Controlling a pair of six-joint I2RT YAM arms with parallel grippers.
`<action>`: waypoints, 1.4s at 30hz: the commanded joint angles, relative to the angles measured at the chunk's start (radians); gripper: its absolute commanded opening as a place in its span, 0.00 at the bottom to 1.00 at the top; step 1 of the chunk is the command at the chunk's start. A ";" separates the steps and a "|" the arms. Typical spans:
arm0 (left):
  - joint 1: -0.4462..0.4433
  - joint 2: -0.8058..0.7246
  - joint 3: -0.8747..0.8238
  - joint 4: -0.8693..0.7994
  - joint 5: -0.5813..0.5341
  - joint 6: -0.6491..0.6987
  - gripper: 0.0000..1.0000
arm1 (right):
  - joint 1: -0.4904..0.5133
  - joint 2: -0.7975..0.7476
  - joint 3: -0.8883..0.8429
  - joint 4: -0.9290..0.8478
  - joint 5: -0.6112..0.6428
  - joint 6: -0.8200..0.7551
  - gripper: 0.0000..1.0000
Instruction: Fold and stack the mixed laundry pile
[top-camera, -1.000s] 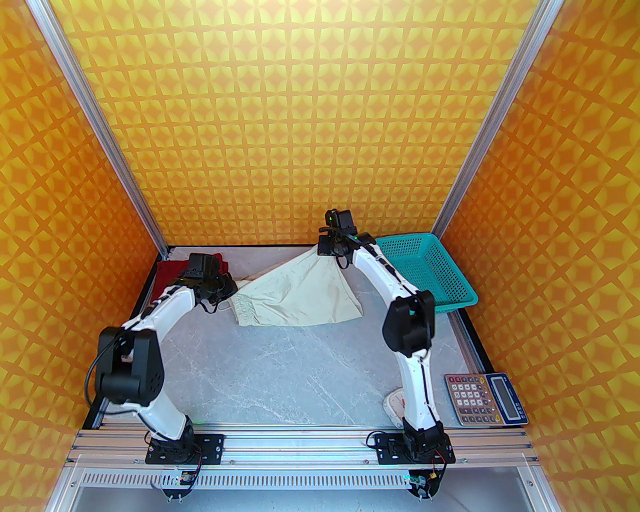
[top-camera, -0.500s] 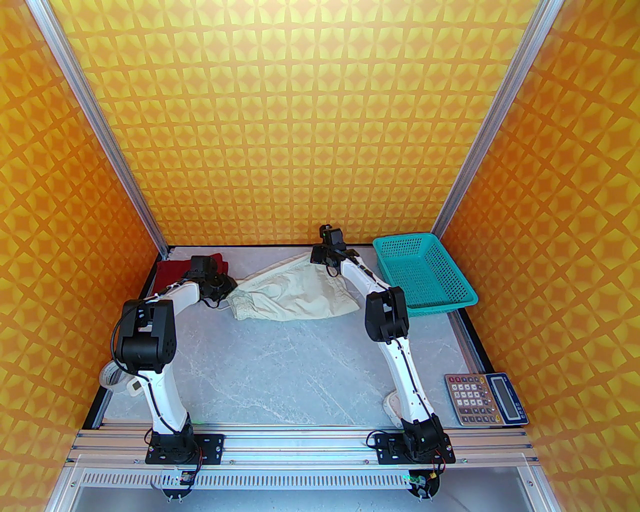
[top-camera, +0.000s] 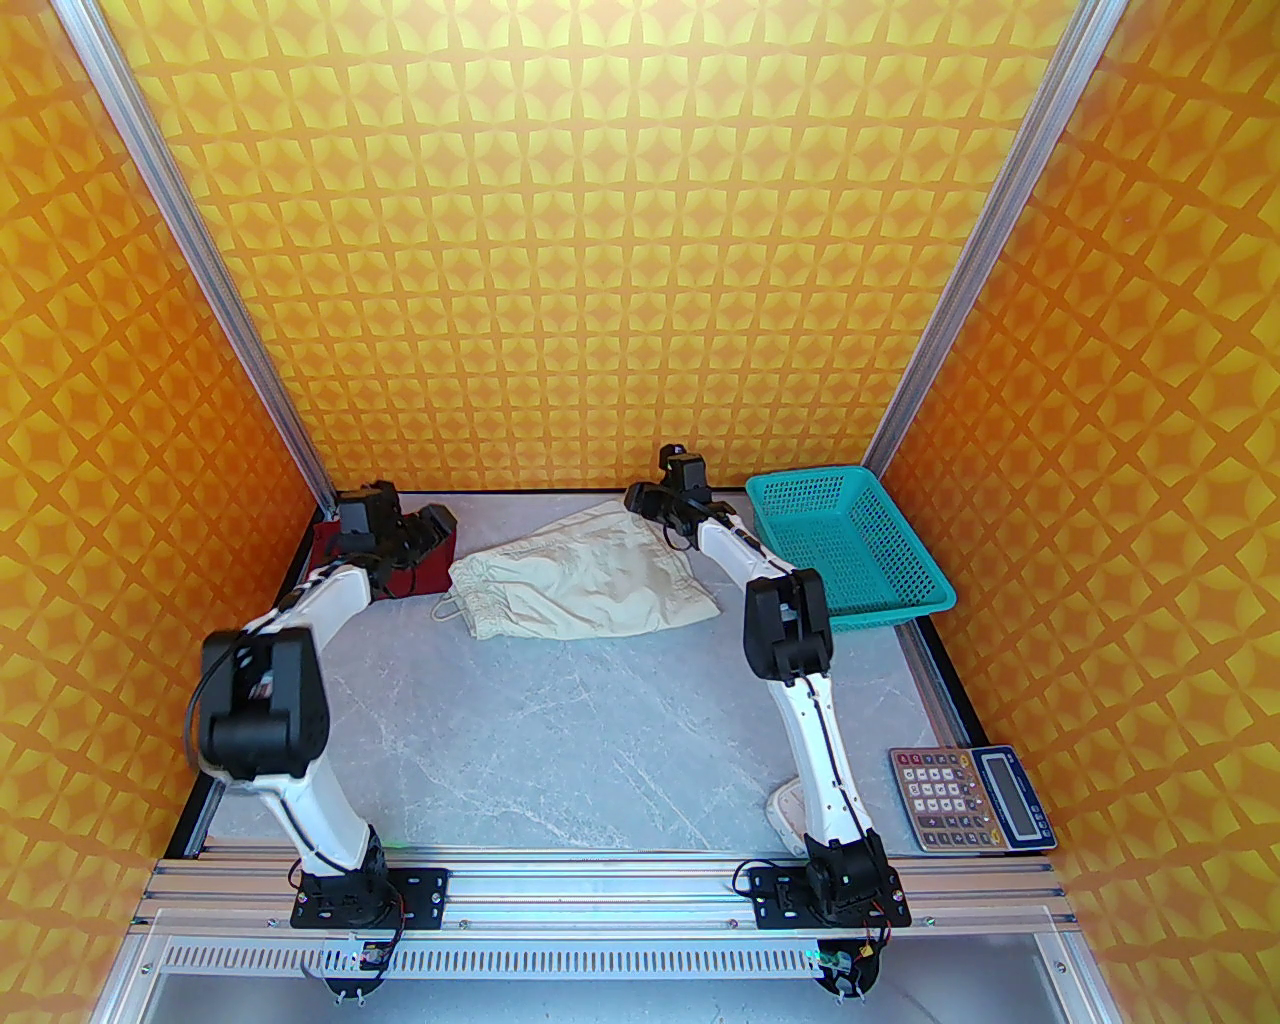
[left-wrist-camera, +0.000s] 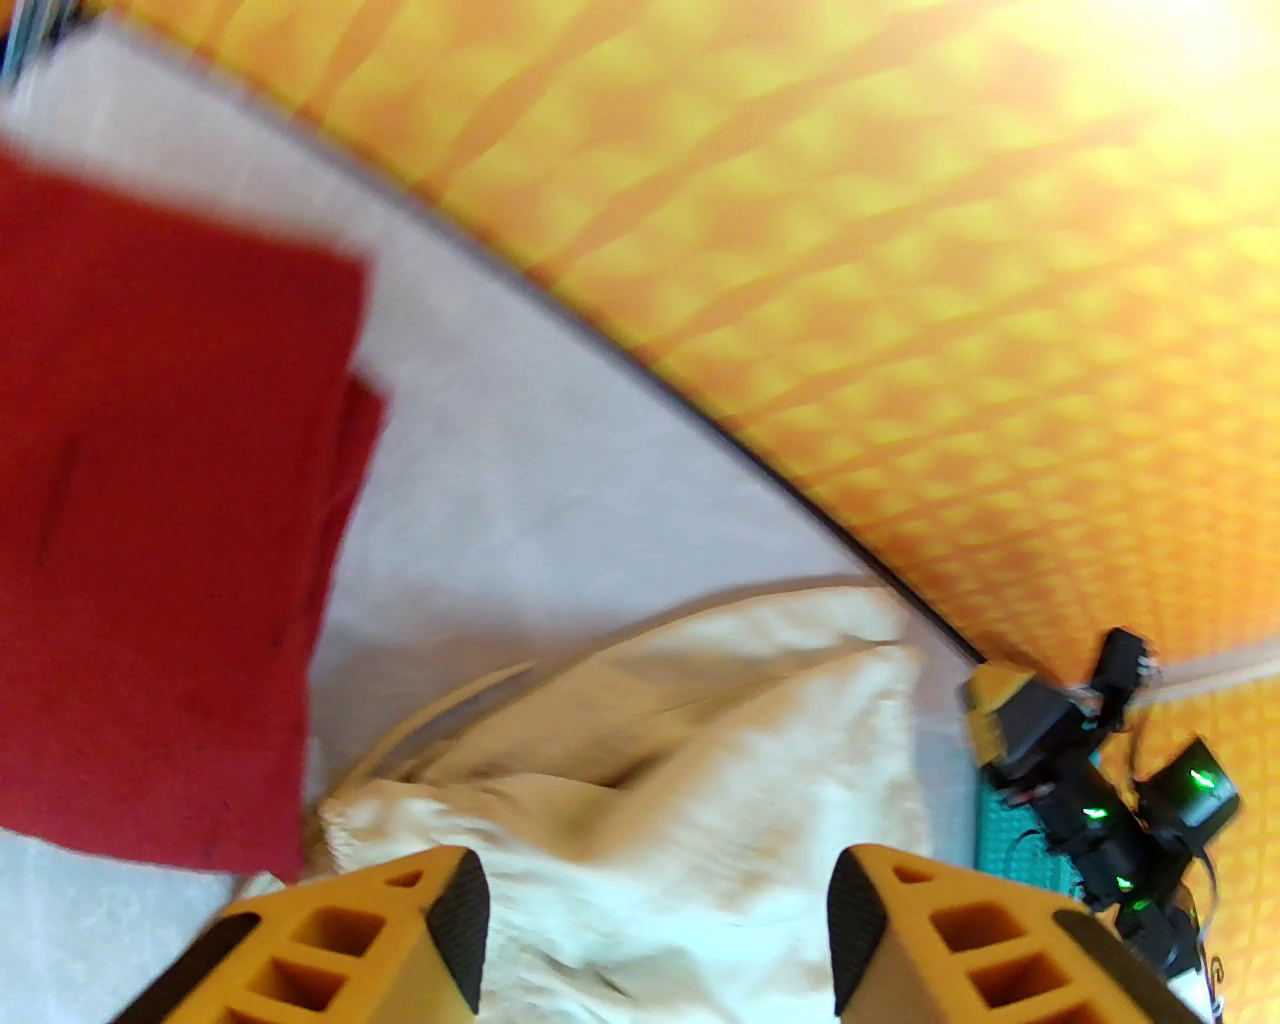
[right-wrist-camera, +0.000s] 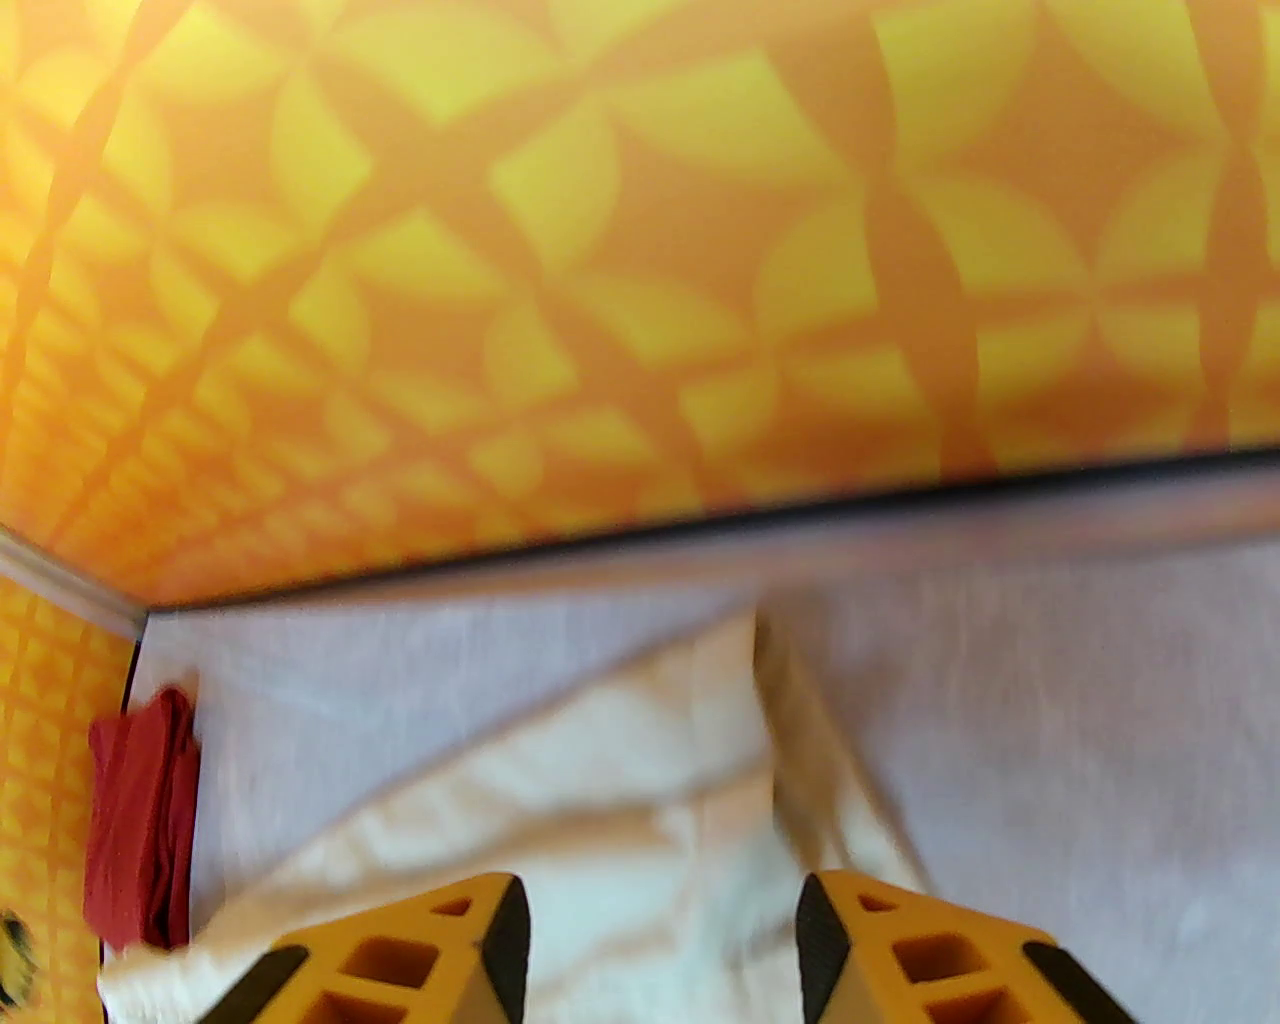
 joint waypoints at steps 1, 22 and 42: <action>-0.084 -0.088 -0.049 -0.132 -0.003 0.119 0.53 | 0.011 -0.200 -0.149 -0.024 -0.036 -0.043 0.48; -0.213 0.149 -0.229 0.016 0.062 0.168 0.32 | 0.032 -0.314 -0.642 -0.159 0.072 0.083 0.35; -0.294 -0.334 -0.298 -0.485 -0.005 0.377 0.46 | -0.010 -0.943 -1.120 -0.267 0.198 -0.099 0.49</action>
